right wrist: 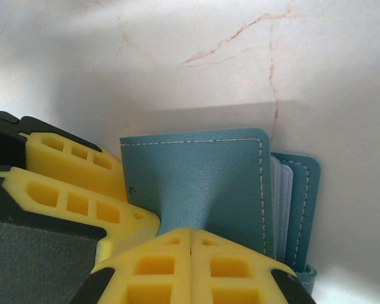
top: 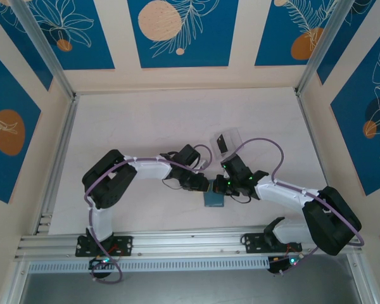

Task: Put the credit cards into the card holder
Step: Close the button on the card holder.

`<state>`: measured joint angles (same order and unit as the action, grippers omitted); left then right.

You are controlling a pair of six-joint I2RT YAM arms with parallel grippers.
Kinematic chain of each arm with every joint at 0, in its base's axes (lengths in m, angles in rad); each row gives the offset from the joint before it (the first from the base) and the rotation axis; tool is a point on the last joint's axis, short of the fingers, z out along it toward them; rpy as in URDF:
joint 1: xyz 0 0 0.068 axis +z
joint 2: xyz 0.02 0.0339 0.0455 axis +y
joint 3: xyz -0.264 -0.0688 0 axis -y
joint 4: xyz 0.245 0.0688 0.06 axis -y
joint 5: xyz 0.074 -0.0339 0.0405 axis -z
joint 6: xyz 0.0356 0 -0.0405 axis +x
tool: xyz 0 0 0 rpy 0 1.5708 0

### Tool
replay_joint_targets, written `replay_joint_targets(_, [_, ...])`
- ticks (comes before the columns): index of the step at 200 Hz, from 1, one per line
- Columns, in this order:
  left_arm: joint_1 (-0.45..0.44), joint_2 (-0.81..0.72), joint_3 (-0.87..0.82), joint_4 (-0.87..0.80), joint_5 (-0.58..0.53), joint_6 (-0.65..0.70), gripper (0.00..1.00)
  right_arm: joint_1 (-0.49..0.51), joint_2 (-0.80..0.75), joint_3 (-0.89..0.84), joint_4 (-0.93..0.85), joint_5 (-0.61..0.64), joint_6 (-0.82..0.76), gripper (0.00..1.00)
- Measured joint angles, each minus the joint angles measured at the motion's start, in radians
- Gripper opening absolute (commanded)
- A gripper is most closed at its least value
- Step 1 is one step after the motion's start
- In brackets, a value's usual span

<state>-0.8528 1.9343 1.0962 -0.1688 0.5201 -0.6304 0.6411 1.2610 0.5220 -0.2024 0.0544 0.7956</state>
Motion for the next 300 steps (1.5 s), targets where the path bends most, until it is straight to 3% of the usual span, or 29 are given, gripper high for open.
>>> replay_joint_targets(124, [0.0,0.011,0.026,-0.037,0.001,0.0,0.23,0.087,-0.006,-0.02,0.038,0.14,0.008,0.0])
replay_joint_targets(300, [0.018,0.027,0.033,-0.04,0.049,-0.027,0.23,0.382,-0.013,-0.106,0.14,0.596,0.171,0.0])
